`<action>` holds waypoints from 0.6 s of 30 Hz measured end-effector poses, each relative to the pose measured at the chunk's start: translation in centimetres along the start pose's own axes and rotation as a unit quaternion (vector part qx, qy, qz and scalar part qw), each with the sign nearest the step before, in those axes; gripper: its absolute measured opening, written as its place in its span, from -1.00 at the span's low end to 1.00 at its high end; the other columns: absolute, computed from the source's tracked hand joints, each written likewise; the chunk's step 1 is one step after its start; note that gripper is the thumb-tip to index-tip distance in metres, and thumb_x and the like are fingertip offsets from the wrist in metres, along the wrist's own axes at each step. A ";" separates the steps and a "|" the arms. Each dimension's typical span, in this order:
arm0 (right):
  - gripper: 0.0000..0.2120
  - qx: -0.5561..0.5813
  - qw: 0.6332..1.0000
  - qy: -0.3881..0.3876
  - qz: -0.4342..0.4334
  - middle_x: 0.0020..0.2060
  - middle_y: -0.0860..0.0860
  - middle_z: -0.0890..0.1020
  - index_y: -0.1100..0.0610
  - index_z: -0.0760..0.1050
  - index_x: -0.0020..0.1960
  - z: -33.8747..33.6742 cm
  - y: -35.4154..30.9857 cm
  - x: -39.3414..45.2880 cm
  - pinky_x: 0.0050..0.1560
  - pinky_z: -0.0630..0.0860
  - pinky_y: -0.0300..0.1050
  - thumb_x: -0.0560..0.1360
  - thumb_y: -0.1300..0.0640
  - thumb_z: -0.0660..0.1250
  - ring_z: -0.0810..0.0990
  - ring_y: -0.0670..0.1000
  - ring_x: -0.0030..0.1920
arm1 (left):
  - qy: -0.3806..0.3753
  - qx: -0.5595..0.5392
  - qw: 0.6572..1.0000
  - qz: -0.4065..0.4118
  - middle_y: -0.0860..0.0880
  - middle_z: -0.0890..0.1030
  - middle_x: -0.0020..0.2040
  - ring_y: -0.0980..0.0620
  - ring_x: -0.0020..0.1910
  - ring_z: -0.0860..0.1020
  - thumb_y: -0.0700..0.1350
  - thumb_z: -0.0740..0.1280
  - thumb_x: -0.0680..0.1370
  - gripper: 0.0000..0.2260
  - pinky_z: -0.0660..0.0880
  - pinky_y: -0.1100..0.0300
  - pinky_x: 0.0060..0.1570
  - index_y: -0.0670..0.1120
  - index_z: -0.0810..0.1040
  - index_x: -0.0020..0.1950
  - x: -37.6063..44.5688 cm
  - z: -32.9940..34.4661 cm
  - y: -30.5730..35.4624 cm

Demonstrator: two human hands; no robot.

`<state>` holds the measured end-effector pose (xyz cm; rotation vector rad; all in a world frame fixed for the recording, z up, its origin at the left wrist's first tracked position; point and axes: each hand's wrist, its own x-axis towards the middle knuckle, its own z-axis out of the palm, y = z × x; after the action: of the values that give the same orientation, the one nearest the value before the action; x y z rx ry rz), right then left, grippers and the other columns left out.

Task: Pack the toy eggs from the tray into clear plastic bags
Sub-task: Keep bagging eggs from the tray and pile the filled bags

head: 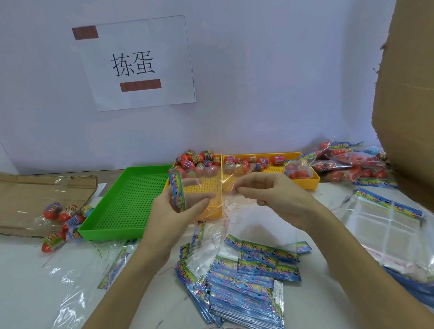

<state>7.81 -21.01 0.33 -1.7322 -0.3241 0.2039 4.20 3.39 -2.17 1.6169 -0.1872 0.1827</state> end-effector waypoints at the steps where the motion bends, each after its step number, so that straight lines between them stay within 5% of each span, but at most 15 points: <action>1: -0.88 -0.013 1.000 -0.003 -0.011 0.04 -0.01 0.76 0.02 0.70 0.09 -0.2 0.0 0.0 0.04 0.39 -0.01 0.60 0.03 0.43 0.64 -0.14 0.02 | 0.004 -0.001 1.000 0.004 -0.06 0.78 0.02 -0.04 0.10 0.74 -0.15 0.57 0.49 -0.67 0.64 -0.07 0.15 -0.01 0.65 0.23 0.0 -0.1 0.1; 4: -0.65 0.010 0.999 -0.006 -0.032 0.04 0.07 0.76 0.09 0.68 0.03 -0.1 -0.3 0.0 0.06 0.43 -0.04 0.63 -0.17 0.30 0.68 0.02 0.08 | 0.043 0.020 0.998 0.031 -0.03 0.79 -0.05 0.01 0.05 0.75 -0.08 0.62 0.41 -0.82 0.68 0.18 0.02 -0.01 0.78 0.00 0.2 -0.5 0.2; 9: -0.08 0.100 0.991 -0.091 0.015 0.19 0.17 0.71 0.20 0.73 0.12 -0.2 -0.6 0.3 0.17 0.36 0.05 0.64 -0.38 -0.24 0.65 0.06 0.25 | 0.087 0.092 0.988 0.092 0.04 0.78 -0.05 0.12 0.11 0.71 -0.18 0.63 0.44 -0.91 0.56 0.38 0.00 -0.03 0.77 -0.14 0.1 -0.5 0.5; 15: 0.06 0.074 0.987 -0.139 0.016 0.14 0.23 0.71 0.27 0.73 0.08 -0.4 -0.2 0.4 0.12 0.30 0.01 0.59 -0.42 -0.37 0.57 0.26 0.27 | 0.028 0.177 0.973 0.148 0.02 0.70 -0.04 -0.03 0.04 0.63 -0.01 0.57 0.48 -0.91 0.53 0.00 0.07 0.02 0.73 -0.07 -0.4 -0.4 1.0; 18: -0.06 0.066 0.986 -0.151 0.014 0.14 0.18 0.72 0.21 0.74 0.08 -0.9 -0.2 0.4 0.11 0.33 0.01 0.63 -0.41 -0.24 0.60 0.19 0.21 | -0.029 0.204 0.957 0.205 0.10 0.72 -0.01 -0.06 0.10 0.60 -0.21 0.55 0.52 -0.88 0.53 -0.04 0.14 0.01 0.74 -0.03 -0.4 -0.5 0.9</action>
<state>8.44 -21.67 0.66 -1.5755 -0.4976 0.5006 3.58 3.82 -1.35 1.9817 -0.5613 0.5195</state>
